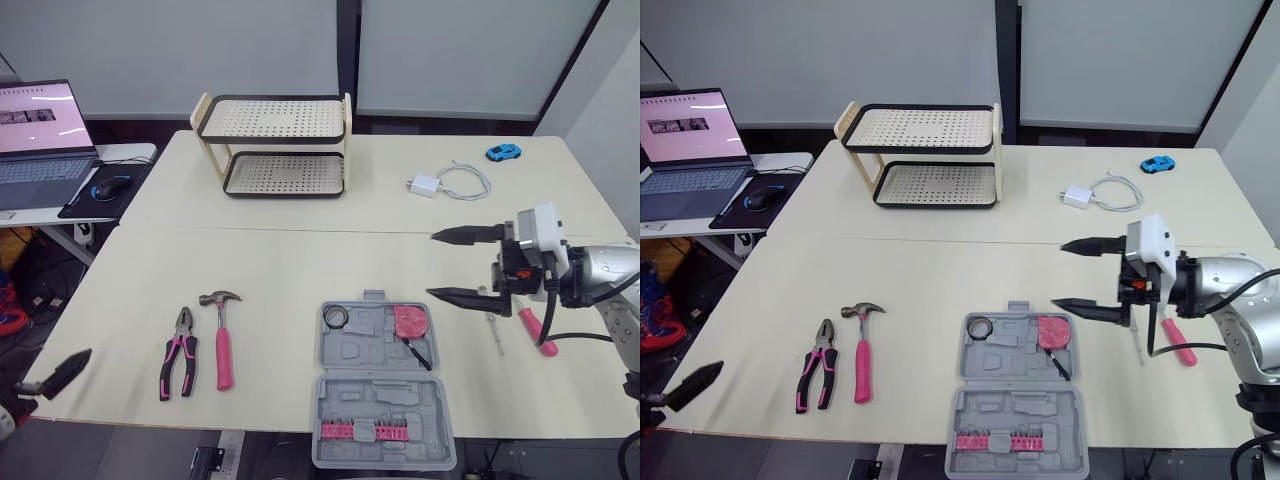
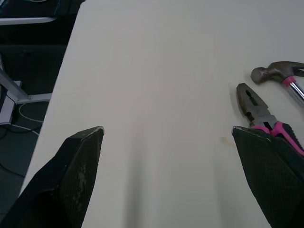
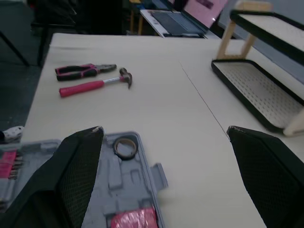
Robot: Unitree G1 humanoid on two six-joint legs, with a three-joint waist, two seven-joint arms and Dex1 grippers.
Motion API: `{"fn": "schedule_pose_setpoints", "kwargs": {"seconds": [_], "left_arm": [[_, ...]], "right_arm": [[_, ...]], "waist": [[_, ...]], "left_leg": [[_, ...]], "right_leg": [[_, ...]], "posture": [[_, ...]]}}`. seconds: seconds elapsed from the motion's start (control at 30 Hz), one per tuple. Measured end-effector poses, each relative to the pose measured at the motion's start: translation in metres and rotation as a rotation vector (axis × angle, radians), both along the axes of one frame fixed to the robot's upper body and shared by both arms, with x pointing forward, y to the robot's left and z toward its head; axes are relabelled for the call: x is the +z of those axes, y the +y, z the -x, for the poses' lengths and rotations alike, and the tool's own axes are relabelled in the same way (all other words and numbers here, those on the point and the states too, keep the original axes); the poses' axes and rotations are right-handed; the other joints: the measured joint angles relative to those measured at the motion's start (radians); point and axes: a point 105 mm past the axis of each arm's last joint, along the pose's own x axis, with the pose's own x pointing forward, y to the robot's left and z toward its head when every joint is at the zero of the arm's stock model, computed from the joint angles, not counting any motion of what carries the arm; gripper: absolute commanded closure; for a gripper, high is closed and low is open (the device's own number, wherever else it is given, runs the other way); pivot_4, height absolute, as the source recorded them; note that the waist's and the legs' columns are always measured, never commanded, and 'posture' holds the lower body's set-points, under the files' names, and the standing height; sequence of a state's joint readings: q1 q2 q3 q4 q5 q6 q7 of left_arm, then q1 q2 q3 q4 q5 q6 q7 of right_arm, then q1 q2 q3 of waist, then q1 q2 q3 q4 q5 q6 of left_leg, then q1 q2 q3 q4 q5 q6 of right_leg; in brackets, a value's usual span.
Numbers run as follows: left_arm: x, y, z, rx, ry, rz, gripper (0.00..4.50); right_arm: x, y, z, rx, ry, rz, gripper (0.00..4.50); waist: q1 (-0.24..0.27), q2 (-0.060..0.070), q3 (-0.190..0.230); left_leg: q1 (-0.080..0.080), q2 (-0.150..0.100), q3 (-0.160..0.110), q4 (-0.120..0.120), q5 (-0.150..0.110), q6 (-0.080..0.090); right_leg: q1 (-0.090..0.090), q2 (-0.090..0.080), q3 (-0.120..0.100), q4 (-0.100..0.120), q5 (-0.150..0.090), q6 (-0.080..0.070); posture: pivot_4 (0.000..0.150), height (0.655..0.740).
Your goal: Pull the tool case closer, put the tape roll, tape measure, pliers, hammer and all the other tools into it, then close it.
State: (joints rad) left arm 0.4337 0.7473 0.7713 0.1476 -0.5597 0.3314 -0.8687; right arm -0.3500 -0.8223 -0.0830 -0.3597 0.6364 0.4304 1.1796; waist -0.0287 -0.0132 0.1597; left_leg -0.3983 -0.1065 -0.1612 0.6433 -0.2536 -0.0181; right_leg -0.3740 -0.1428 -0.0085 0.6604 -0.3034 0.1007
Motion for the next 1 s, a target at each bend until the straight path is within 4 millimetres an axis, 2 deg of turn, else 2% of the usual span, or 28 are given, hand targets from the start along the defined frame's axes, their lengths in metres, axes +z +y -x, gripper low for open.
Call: {"fn": "schedule_pose_setpoints", "kwargs": {"seconds": [0.07, 0.13, 0.3, 0.47, 0.57, 0.63, 0.8, 1.0], "left_arm": [[-0.007, -0.011, 0.008, 0.004, 0.009, 0.047, 0.00], [-0.010, -0.016, 0.013, 0.011, 0.018, 0.062, 0.00], [-0.011, -0.024, 0.027, 0.025, 0.040, 0.074, 0.00], [-0.006, -0.052, 0.028, 0.001, 0.013, 0.112, 0.00], [-0.004, -0.065, 0.019, 0.017, -0.013, 0.108, 0.00], [-0.008, -0.071, 0.006, 0.039, -0.038, 0.106, 0.00], [-0.024, -0.086, -0.027, 0.084, -0.056, 0.102, 0.00], [-0.049, -0.104, -0.047, 0.078, -0.015, 0.121, 0.00]], "right_arm": [[0.006, 0.016, 0.010, 0.072, 0.013, -0.032, 0.03], [0.009, 0.023, 0.015, 0.099, 0.017, -0.047, 0.03], [0.004, 0.032, 0.024, 0.138, 0.052, -0.035, 0.03], [-0.002, 0.032, 0.022, 0.141, 0.057, -0.022, 0.03], [-0.007, 0.028, 0.018, 0.135, 0.068, -0.003, 0.03], [-0.010, 0.027, 0.015, 0.132, 0.070, 0.008, 0.03], [-0.007, 0.029, 0.012, 0.139, 0.052, 0.018, 0.03], [-0.007, 0.029, 0.012, 0.139, 0.048, 0.023, 0.03]], "waist": [[0.001, -0.001, 0.000], [0.005, -0.002, 0.000], [0.013, -0.003, -0.001], [0.023, -0.003, -0.001], [0.027, -0.003, -0.001], [0.028, -0.003, -0.001], [0.029, -0.004, -0.002], [0.027, -0.005, -0.001]], "left_leg": [[0.000, 0.000, 0.000, 0.000, -0.001, 0.000], [0.000, 0.000, -0.001, 0.000, -0.001, 0.000], [0.000, 0.000, 0.000, 0.000, -0.001, 0.001], [0.000, 0.000, 0.000, 0.001, -0.002, 0.001], [0.000, 0.001, 0.000, 0.001, -0.002, 0.000], [0.000, 0.000, 0.000, 0.001, -0.002, 0.001], [0.000, 0.000, 0.000, 0.001, -0.001, 0.000], [0.000, -0.001, 0.001, 0.002, -0.001, 0.000]], "right_leg": [[0.000, 0.000, 0.000, -0.001, 0.000, 0.000], [-0.001, 0.000, -0.001, -0.001, 0.000, 0.000], [-0.001, 0.000, -0.001, -0.001, 0.000, 0.000], [0.000, 0.000, -0.001, -0.001, 0.000, 0.000], [0.000, 0.000, -0.001, -0.001, 0.000, 0.000], [0.000, 0.001, -0.001, -0.001, 0.000, -0.001], [0.001, 0.001, -0.001, -0.001, 0.001, -0.001], [0.002, 0.001, 0.000, -0.001, 0.001, -0.001]], "posture": [[0.150, 0.7400], [0.150, 0.7400], [0.150, 0.7400], [0.150, 0.7400], [0.150, 0.7400], [0.150, 0.7400], [0.150, 0.7400], [0.150, 0.7400]]}}
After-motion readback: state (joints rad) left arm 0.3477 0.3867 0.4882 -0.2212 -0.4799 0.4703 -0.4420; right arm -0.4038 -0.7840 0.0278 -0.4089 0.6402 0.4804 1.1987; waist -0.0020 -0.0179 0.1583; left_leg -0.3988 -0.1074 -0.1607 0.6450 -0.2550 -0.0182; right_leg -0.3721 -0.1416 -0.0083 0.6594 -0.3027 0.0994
